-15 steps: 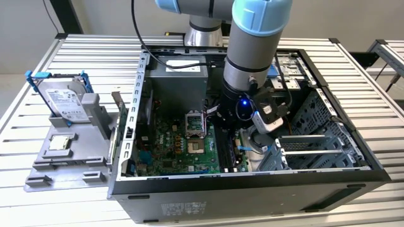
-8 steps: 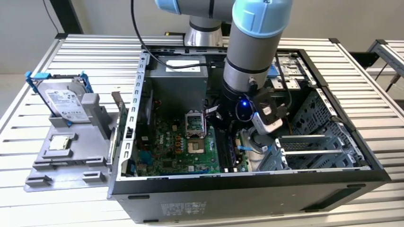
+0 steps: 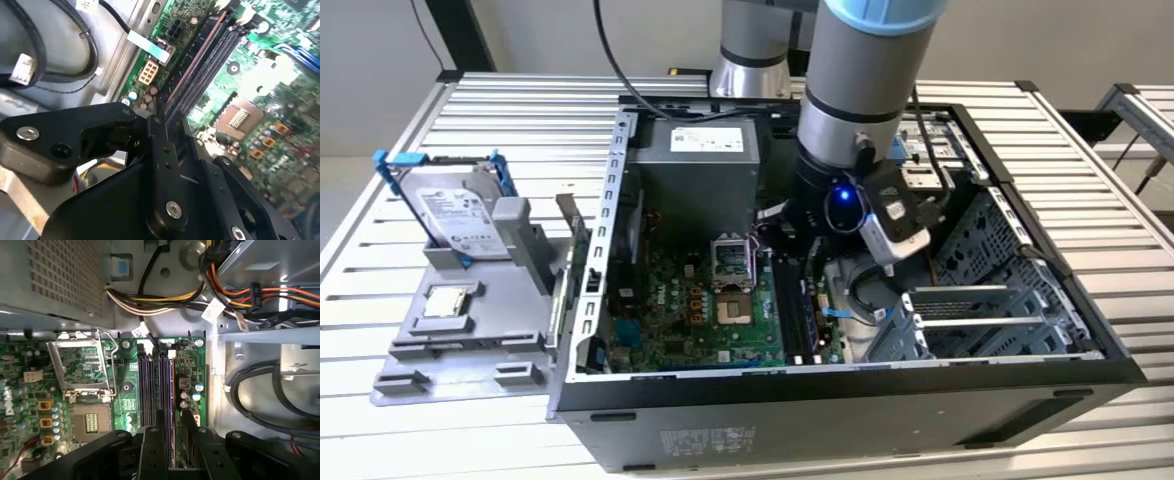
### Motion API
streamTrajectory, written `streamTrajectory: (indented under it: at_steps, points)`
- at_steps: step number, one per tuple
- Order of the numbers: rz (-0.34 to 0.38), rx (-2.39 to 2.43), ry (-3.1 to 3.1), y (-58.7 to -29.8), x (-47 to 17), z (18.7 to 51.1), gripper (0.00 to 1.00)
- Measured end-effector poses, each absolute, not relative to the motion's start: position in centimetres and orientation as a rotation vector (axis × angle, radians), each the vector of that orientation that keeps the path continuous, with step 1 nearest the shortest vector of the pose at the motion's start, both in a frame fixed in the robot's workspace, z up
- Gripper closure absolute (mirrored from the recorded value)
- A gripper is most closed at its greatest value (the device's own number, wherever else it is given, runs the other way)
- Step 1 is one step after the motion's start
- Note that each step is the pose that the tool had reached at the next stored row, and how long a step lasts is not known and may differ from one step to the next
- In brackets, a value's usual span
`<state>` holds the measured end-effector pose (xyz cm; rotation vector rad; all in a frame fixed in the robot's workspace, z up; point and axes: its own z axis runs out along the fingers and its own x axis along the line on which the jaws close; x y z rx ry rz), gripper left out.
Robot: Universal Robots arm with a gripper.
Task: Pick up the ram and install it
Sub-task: 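Insert the ram into the slot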
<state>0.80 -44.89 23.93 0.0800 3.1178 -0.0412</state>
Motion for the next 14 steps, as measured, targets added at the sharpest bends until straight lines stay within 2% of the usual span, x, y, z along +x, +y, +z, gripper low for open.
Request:
streamTrajectory:
  at_steps: [7, 8, 14]
  points:
    - [-0.041, 0.077, 3.118, -44.89, 0.79, 25.02, 0.0]
    - [-0.042, 0.076, 3.118, -44.89, 0.79, 25.02, 1.0]
    - [-0.042, 0.071, 3.118, -44.89, 0.77, 25.02, 1.0]
